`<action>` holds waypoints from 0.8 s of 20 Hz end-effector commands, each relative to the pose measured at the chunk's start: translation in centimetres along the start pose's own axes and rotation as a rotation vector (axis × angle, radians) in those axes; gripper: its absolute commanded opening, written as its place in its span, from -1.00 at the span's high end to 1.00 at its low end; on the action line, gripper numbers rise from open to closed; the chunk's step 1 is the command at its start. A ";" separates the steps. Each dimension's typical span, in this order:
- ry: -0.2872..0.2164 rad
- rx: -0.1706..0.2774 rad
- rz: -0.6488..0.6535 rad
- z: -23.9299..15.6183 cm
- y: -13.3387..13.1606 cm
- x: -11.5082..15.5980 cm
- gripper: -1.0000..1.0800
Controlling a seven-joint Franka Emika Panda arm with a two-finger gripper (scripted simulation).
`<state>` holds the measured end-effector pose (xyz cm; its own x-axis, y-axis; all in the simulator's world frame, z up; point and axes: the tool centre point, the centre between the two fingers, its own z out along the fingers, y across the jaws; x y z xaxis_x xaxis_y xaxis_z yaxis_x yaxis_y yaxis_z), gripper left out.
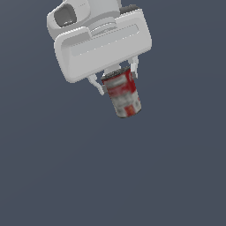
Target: Pick up the object and move it to a goal position.
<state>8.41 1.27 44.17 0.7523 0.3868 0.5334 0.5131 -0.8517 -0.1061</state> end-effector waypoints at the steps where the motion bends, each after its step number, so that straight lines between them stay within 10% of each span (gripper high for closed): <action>1: 0.031 0.015 -0.036 -2.0 0.1 1.0 1.00; 16: 0.105 0.064 -0.125 -7.4 0.9 3.1 1.00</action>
